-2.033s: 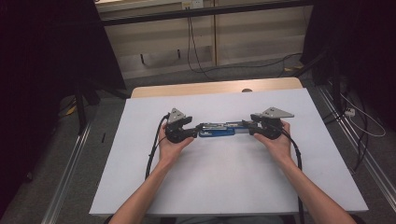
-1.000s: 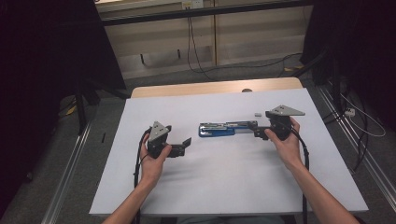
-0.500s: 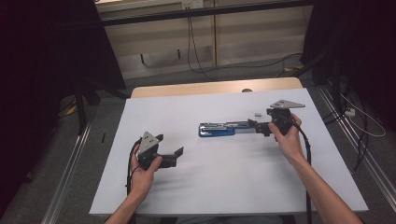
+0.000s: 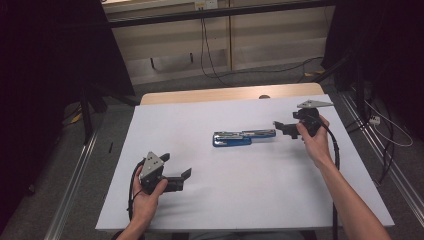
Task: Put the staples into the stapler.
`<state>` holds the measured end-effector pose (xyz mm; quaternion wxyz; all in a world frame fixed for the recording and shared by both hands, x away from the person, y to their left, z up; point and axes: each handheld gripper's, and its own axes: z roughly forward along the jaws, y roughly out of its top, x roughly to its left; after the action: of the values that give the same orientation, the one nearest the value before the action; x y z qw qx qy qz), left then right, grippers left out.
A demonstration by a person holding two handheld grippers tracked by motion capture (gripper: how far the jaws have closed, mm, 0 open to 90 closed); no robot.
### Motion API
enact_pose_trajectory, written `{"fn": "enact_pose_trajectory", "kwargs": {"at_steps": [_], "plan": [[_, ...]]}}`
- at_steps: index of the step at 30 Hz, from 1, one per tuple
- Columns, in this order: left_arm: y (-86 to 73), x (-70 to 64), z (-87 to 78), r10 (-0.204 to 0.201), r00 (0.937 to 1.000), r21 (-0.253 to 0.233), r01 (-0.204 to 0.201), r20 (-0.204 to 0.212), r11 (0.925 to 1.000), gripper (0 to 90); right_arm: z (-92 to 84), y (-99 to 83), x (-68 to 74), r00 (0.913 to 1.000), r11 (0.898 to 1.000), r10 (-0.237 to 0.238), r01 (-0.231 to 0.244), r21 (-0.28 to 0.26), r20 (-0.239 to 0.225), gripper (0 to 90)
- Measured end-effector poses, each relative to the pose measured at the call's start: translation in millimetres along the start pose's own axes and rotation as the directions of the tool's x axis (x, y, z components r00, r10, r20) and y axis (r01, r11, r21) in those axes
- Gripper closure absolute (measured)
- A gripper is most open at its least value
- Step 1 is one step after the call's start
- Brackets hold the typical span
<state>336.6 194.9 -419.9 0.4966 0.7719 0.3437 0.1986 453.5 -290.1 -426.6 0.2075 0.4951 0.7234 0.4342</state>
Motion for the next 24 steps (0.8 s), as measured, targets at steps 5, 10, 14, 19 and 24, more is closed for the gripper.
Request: {"fn": "enact_pose_trajectory", "kwargs": {"at_steps": [5,10,14,19,24], "plan": [[-3.5,-3.6,-6.1,0.013,0.9999,0.002,-0.013,0.003,0.9999,4.7,1.7,4.2,-3.8,0.9995,0.999,-0.033,0.033,0.017,0.002,11.5],[-0.9,-3.4,-2.2,0.022,0.9997,-0.008,-0.022,0.008,0.9997,4.8,7.5,12.9,-6.9,0.9969,0.996,-0.078,0.078,0.041,-0.012,10.5],[-1.1,-2.3,-0.6,0.017,0.9998,-0.004,-0.017,0.013,0.9998,4.8,14.9,21.3,-12.2,0.9946,0.992,-0.103,0.104,0.071,-0.013,10.9],[-1.8,-1.5,-1.2,0.012,0.9999,-0.001,-0.012,0.011,0.9999,4.8,28.5,25.1,-20.0,0.9944,0.989,-0.105,0.106,0.108,-0.012,12.9],[-1.0,-0.9,-1.9,0.013,0.9999,-0.009,-0.013,0.01,0.9999,4.8,36.2,27.3,-24.0,0.9943,0.983,-0.106,0.107,0.148,-0.01,15.0]]}}
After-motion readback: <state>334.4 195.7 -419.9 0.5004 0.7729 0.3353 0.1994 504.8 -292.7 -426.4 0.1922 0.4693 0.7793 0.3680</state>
